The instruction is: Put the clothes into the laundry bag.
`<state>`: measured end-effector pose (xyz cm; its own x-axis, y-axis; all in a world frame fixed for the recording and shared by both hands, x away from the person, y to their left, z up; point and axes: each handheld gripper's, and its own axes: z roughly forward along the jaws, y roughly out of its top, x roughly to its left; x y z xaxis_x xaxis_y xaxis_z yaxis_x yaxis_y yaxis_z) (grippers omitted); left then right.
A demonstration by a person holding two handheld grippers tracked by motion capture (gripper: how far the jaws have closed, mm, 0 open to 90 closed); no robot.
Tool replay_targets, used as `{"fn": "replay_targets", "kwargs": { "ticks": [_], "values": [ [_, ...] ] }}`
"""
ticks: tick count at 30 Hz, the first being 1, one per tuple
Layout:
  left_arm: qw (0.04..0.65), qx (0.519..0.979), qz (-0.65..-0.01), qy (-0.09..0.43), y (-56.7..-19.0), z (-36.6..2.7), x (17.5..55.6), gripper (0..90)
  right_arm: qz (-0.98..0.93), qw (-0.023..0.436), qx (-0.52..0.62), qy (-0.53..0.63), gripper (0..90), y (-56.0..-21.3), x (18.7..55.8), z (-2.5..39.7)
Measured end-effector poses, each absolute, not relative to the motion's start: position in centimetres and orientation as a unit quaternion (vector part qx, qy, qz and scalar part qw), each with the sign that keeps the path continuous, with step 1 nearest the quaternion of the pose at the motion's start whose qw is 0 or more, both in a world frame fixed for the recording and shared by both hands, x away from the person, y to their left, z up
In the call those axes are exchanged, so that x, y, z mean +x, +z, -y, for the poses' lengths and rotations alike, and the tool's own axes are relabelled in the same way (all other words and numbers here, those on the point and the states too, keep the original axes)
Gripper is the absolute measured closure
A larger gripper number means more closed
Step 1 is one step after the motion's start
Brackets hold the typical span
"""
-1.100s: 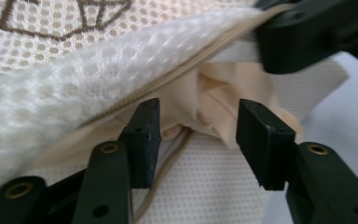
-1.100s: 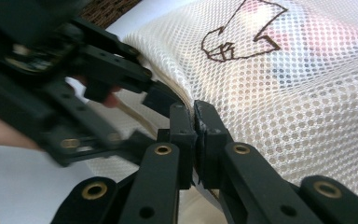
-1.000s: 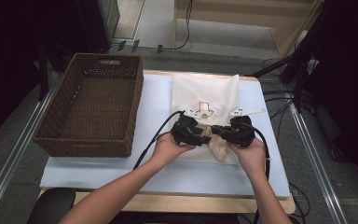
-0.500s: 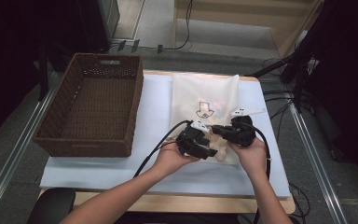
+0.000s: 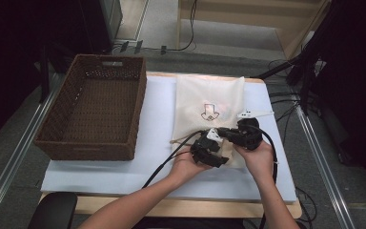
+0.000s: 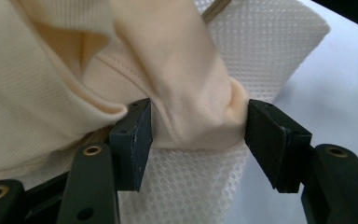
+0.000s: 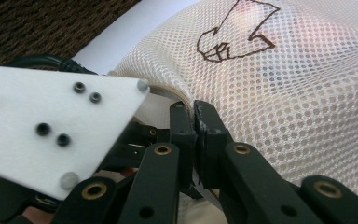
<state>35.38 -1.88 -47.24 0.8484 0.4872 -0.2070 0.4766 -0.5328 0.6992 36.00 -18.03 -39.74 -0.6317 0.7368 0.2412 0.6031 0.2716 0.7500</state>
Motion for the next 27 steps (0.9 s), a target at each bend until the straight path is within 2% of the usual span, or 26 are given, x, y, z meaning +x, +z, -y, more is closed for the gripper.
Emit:
{"fn": "replay_targets", "kwargs": {
  "ticks": [2, 6, 9, 10, 11, 12, 17, 22, 27],
  "values": [
    [0.395, 0.877, -0.273, 0.010, -47.3, 1.9, 35.4, 46.5, -0.794, 0.077, 0.422, 0.431, 88.5, -39.8, 36.0, 18.0],
    [0.393, 0.880, -0.262, 0.049, -47.6, 2.0, 35.2, 58.1, -0.793, 0.077, 0.423, 0.431, 88.5, -39.8, 36.0, 18.0],
    [0.395, 0.878, -0.265, 0.049, -47.6, 1.8, 35.3, 65.5, -0.793, 0.078, 0.423, 0.431, 88.5, -39.7, 36.0, 18.1],
    [0.393, 0.879, -0.264, 0.048, -47.6, 1.7, 35.3, 65.5, -0.793, 0.077, 0.424, 0.431, 88.5, -39.7, 36.0, 18.1],
    [0.396, 0.878, -0.264, 0.047, -47.6, 1.6, 35.4, 74.3, -0.792, 0.077, 0.425, 0.432, 88.5, -39.7, 36.0, 18.1],
    [0.396, 0.878, -0.264, 0.045, -47.6, 1.6, 35.4, 76.0, -0.792, 0.076, 0.425, 0.432, 88.5, -39.8, 36.0, 18.1],
    [0.391, 0.877, -0.277, 0.015, -46.5, 0.9, 35.9, 79.3, -0.792, 0.077, 0.424, 0.432, 88.5, -39.8, 36.1, 18.3],
    [0.404, 0.871, -0.277, 0.034, -44.2, -0.7, 36.1, 79.3, -0.791, 0.077, 0.426, 0.433, 88.5, -39.8, 36.1, 18.4],
    [0.387, 0.876, -0.280, 0.063, -43.0, -2.4, 37.0, 79.3, -0.790, 0.081, 0.425, 0.435, 88.5, -39.7, 36.0, 18.4]
  ]
}}
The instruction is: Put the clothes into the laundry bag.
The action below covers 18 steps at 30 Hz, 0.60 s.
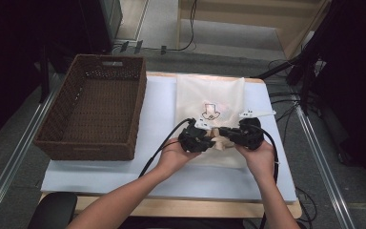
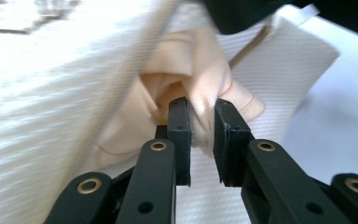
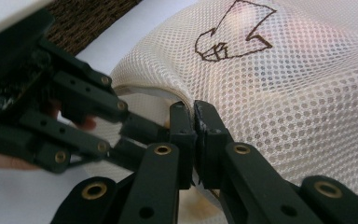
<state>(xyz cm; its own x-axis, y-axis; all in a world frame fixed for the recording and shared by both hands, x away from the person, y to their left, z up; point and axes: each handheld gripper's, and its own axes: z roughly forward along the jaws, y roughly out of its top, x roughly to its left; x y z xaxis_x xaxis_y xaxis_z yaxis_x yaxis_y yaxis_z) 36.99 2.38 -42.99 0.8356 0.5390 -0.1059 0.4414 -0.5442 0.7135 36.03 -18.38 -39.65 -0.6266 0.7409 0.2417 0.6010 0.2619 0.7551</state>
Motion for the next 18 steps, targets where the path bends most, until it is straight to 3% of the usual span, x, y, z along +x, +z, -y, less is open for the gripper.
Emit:
{"fn": "replay_targets", "kwargs": {
  "ticks": [18],
  "values": [
    [0.376, 0.864, -0.329, 0.070, -45.4, -2.4, 39.4, 79.0, -0.792, 0.074, 0.428, 0.429, 88.6, -39.9, 36.1, 18.3]
  ]
}}
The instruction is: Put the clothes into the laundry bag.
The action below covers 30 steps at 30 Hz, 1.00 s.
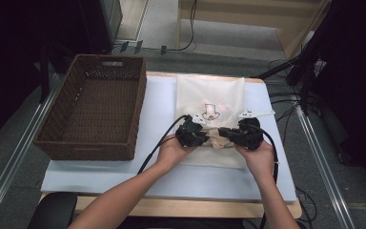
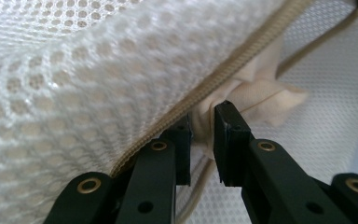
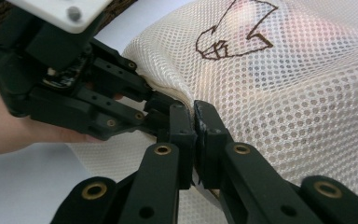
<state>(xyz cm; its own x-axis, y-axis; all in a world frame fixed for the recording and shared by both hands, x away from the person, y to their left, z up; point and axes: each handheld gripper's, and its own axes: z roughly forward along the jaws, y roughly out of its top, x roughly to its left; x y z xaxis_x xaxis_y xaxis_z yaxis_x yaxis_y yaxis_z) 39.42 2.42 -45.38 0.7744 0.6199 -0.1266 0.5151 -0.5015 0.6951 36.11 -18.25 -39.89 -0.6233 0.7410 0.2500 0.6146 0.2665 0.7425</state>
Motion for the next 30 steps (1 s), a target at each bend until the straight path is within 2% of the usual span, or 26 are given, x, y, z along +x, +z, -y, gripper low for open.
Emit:
{"fn": "replay_targets", "kwargs": {
  "ticks": [7, 16, 20, 30],
  "values": [
    [0.376, 0.855, -0.347, 0.087, -46.0, -1.8, 40.2, 77.1, -0.799, 0.075, 0.421, 0.423, 88.6, -40.1, 36.1, 17.6],
    [0.378, 0.859, -0.341, 0.051, -45.1, -2.5, 40.1, 72.5, -0.799, 0.072, 0.420, 0.424, 88.6, -40.2, 36.2, 17.7],
    [0.385, 0.862, -0.326, 0.037, -44.3, -2.9, 39.4, 63.7, -0.796, 0.073, 0.423, 0.426, 88.6, -40.1, 36.2, 17.9],
    [0.400, 0.868, -0.294, 0.037, -41.7, -4.1, 37.5, 53.5, -0.795, 0.074, 0.423, 0.428, 88.6, -40.0, 36.2, 18.0]
  ]
}}
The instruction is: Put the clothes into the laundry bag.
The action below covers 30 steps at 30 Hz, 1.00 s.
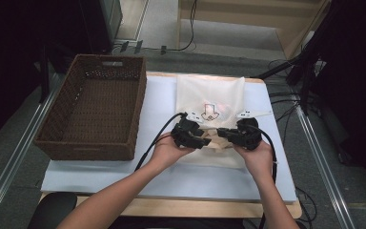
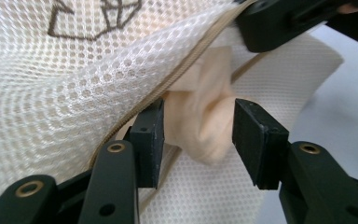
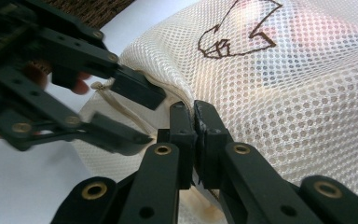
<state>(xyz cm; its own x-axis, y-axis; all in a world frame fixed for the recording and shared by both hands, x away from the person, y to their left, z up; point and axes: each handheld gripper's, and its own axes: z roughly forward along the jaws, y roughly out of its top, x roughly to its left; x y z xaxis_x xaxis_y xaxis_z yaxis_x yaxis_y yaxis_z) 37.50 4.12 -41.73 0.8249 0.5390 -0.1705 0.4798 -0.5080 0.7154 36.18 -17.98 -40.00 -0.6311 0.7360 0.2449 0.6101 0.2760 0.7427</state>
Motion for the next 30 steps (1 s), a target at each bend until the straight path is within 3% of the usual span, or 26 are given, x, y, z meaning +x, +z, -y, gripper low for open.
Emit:
{"fn": "replay_targets", "kwargs": {
  "ticks": [7, 13, 14, 18, 24, 30],
  "values": [
    [0.409, 0.871, -0.272, 0.023, -40.5, -4.1, 36.1, 54.3, -0.794, 0.075, 0.424, 0.428, 88.7, -39.9, 36.2, 18.1],
    [0.426, 0.869, -0.250, 0.006, -41.1, -2.9, 35.1, 64.1, -0.795, 0.075, 0.424, 0.428, 88.6, -39.9, 36.1, 18.0],
    [0.428, 0.870, -0.245, -0.004, -41.6, -2.4, 34.9, 70.7, -0.794, 0.075, 0.424, 0.428, 88.6, -39.8, 36.1, 18.1],
    [0.430, 0.870, -0.241, -0.016, -42.3, -1.5, 34.8, 80.2, -0.794, 0.075, 0.424, 0.430, 88.6, -39.8, 36.2, 18.2],
    [0.436, 0.865, -0.247, -0.002, -43.7, -0.1, 35.3, 89.3, -0.793, 0.076, 0.424, 0.430, 88.6, -39.8, 36.1, 18.2],
    [0.424, 0.868, -0.257, 0.007, -45.1, 0.8, 35.7, 90.0, -0.793, 0.075, 0.426, 0.430, 88.6, -39.8, 36.2, 18.3]
  ]
}}
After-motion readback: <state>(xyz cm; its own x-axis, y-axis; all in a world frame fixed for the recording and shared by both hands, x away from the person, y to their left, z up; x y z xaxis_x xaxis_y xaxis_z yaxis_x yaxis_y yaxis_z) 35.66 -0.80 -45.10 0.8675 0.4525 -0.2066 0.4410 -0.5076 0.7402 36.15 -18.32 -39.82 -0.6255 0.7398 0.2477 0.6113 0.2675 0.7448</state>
